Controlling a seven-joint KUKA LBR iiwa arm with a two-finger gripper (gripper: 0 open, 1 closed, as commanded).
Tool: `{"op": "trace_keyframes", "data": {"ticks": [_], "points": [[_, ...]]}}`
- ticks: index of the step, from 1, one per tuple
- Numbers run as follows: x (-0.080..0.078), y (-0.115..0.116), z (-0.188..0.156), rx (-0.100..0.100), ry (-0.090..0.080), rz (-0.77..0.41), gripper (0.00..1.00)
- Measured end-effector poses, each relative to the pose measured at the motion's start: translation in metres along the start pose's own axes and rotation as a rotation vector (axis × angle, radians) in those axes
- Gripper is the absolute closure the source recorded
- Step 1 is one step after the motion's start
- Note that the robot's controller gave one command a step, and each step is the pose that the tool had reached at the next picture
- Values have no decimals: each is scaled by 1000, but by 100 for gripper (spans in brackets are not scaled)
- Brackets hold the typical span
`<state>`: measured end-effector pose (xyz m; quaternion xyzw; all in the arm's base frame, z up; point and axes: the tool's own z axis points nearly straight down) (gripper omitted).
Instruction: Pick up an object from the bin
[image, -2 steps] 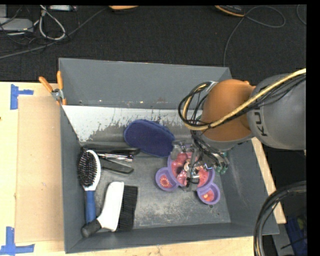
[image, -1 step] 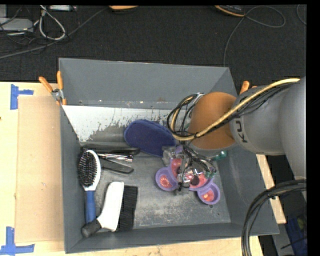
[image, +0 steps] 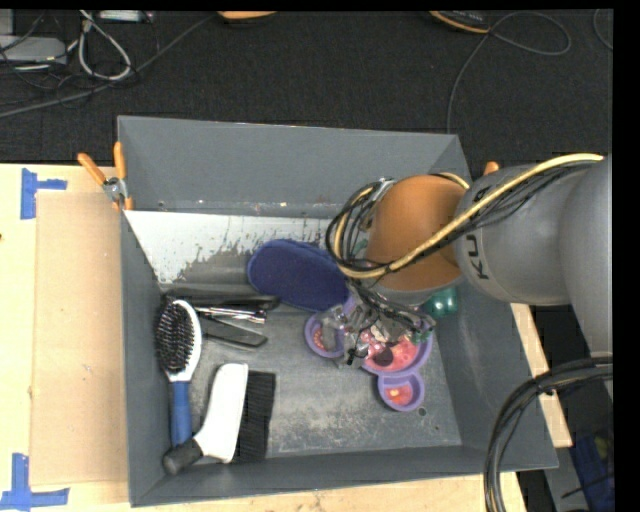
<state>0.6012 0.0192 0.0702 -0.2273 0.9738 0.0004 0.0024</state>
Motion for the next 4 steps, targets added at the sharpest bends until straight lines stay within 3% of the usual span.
{"op": "trace_keyframes", "data": {"ticks": [1, 4], "points": [[0, 0, 0, 0, 0, 0, 100], [1, 1, -66, -2, 5, 3, 100]]}}
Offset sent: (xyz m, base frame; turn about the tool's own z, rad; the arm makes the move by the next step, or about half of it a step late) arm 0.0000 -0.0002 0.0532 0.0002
